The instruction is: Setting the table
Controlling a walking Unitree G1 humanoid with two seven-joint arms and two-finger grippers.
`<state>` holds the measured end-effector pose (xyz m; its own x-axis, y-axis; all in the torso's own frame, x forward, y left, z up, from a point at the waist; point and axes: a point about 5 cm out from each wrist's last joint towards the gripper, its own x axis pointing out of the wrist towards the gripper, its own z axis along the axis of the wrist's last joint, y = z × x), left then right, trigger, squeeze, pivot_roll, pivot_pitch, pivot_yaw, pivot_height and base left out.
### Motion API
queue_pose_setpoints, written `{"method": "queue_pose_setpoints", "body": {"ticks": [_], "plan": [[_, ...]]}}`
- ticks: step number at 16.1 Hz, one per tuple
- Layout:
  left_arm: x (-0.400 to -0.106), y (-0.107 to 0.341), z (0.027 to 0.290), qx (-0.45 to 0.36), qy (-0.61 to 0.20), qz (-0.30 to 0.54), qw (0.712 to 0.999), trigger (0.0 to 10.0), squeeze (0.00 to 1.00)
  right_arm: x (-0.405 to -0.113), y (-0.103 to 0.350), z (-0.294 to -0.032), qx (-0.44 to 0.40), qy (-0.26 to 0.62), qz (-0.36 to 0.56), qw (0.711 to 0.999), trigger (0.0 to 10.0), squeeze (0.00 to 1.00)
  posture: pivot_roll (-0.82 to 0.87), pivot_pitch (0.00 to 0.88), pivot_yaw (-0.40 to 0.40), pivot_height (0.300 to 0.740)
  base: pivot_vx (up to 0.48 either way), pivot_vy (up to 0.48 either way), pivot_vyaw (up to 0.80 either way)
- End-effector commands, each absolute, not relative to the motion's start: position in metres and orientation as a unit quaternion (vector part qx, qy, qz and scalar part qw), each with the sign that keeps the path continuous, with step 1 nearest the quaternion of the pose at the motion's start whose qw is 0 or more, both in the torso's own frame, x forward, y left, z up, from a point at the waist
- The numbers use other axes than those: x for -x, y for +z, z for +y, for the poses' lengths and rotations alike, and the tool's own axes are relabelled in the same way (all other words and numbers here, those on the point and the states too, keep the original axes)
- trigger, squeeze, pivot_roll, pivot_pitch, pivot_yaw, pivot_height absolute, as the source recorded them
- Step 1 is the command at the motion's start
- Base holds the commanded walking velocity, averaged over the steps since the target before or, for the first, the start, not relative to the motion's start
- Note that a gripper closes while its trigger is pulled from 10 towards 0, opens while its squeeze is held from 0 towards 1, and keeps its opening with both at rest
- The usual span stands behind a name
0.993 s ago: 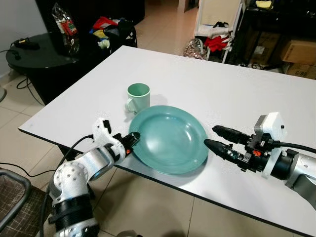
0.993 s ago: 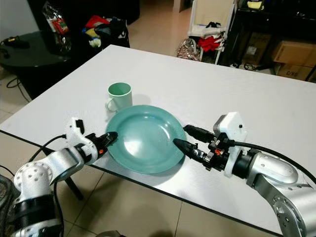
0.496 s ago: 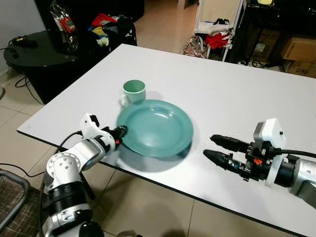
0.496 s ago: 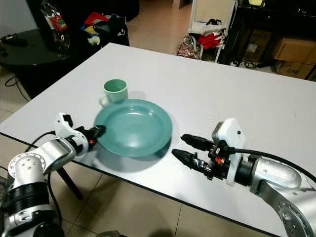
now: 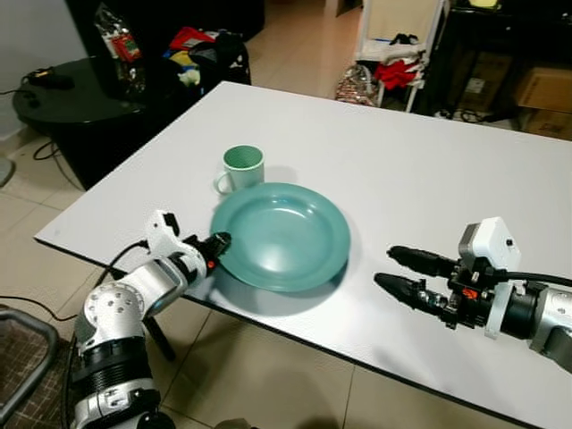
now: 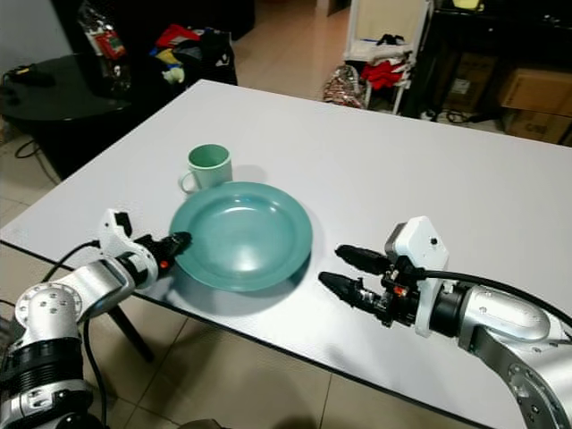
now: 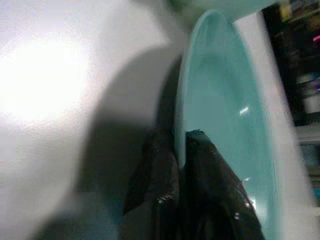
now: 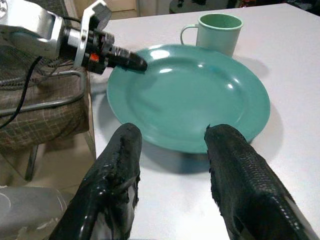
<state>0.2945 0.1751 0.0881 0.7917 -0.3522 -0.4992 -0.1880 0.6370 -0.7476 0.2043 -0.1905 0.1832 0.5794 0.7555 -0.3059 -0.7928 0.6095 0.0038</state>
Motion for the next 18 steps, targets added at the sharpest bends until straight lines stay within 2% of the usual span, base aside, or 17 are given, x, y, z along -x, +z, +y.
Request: {"method": "queue_pose_setpoints", "body": {"ticks": [1, 3, 7, 9, 10, 12, 14, 18], "plan": [[-0.286, 0.069, 0.177, 0.385, -0.017, 0.371, 0.845, 10.0, 1.0, -0.205, 0.184, -0.192, 0.076, 0.432, 0.139, 0.888, 10.0, 0.0, -0.01, 0.0, 0.059, 0.74, 0.0, 0.0, 0.0], [-0.285, 0.066, 0.182, 0.375, -0.008, 0.37, 0.85, 10.0, 1.0, -0.205, 0.184, -0.192, 0.077, 0.433, 0.139, 0.887, 10.0, 0.0, -0.01, 0.0, 0.058, 0.74, 0.0, 0.0, 0.0], [-0.273, 0.073, 0.21, 0.345, 0.009, 0.338, 0.876, 10.0, 1.0, -0.204, 0.188, -0.195, 0.071, 0.434, 0.139, 0.887, 10.0, 0.0, -0.02, 0.0, 0.052, 0.74, 0.0, 0.0, 0.0], [-0.265, 0.089, 0.214, 0.34, -0.026, 0.303, 0.89, 10.0, 1.0, -0.204, 0.189, -0.194, 0.065, 0.435, 0.132, 0.889, 10.0, 0.0, -0.01, 0.0, 0.044, 0.74, 0.0, 0.0, 0.0], [-0.258, 0.105, 0.215, 0.318, -0.061, 0.273, 0.906, 10.0, 1.0, -0.207, 0.192, -0.193, 0.056, 0.428, 0.12, 0.894, 10.0, 0.0, 0.0, 0.0, 0.036, 0.74, 0.0, 0.0, 0.0], [-0.25, 0.124, 0.219, 0.251, -0.08, 0.231, 0.937, 10.0, 1.0, -0.215, 0.197, -0.19, 0.042, 0.404, 0.083, 0.91, 10.0, 0.0, 0.0, 0.0, 0.036, 0.74, 0.0, 0.0, 0.0], [-0.243, 0.167, 0.228, 0.107, -0.041, 0.099, 0.988, 10.0, 1.0, -0.226, 0.199, -0.176, 0.012, 0.339, 0.02, 0.941, 10.0, 0.0, 0.01, 0.0, 0.031, 0.74, 0.0, 0.0, 0.25], [-0.232, 0.192, 0.189, 0.011, -0.043, 0.003, 0.999, 10.0, 1.0, -0.234, 0.179, -0.158, 0.018, 0.235, 0.001, 0.972, 10.0, 0.0, 0.04, 0.0, 0.019, 0.74, 0.0, 0.0, 0.8]]}}
